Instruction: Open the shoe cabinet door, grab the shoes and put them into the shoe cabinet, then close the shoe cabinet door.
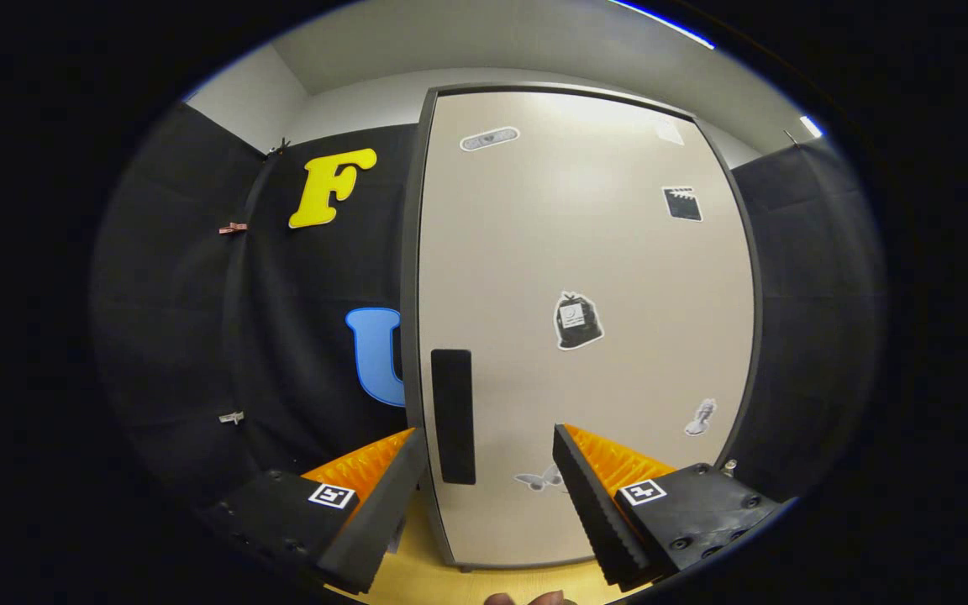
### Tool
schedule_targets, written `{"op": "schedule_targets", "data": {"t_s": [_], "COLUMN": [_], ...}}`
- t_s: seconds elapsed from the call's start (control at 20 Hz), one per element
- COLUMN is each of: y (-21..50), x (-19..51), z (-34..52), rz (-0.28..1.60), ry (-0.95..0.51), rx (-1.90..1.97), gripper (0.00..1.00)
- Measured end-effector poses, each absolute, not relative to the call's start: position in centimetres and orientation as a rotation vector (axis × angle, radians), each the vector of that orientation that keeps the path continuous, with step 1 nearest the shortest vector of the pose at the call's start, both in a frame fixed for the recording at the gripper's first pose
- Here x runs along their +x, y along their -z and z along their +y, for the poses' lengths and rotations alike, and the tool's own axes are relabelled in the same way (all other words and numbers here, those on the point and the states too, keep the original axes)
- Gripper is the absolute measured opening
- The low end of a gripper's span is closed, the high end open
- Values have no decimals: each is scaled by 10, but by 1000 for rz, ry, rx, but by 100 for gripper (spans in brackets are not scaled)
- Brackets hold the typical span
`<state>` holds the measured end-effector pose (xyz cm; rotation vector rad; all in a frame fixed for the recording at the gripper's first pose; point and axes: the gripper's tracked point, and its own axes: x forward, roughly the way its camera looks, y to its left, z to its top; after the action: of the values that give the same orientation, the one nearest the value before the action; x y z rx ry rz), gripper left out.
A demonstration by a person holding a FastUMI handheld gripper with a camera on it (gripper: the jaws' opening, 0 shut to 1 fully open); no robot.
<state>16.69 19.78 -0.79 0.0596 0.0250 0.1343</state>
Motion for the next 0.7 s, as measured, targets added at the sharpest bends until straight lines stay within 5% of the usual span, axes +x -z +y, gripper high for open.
{"op": "schedule_targets", "data": {"t_s": [0.3,0.7], "y": [33,35], "x": [211,225], "z": [217,227], "rz": [79,67], "ry": [-136,-107], "rx": [88,65], "gripper": [93,31]}}
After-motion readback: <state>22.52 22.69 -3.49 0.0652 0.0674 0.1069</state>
